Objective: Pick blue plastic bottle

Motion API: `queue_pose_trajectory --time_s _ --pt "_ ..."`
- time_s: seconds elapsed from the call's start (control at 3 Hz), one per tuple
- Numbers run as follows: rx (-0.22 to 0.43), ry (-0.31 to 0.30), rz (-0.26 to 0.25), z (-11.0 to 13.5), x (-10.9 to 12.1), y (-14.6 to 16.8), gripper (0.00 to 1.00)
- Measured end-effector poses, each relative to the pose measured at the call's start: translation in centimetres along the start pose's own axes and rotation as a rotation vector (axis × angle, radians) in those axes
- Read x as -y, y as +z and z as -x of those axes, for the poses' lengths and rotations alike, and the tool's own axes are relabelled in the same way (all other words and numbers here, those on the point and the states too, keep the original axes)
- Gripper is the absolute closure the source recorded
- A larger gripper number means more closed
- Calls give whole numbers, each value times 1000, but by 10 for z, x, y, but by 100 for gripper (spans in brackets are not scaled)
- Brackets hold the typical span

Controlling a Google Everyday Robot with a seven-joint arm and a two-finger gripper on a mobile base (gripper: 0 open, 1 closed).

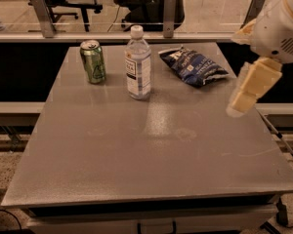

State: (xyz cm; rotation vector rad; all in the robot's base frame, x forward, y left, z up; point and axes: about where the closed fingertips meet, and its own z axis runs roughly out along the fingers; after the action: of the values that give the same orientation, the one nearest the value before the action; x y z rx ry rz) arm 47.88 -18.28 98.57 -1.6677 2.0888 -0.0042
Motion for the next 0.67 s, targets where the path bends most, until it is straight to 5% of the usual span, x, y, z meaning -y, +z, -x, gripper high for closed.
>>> queue_pose_trajectory --time_s 0.33,0.67 --pt "148 38 -25 34 32 35 0" --pt "225 66 -49 55 51 54 0"
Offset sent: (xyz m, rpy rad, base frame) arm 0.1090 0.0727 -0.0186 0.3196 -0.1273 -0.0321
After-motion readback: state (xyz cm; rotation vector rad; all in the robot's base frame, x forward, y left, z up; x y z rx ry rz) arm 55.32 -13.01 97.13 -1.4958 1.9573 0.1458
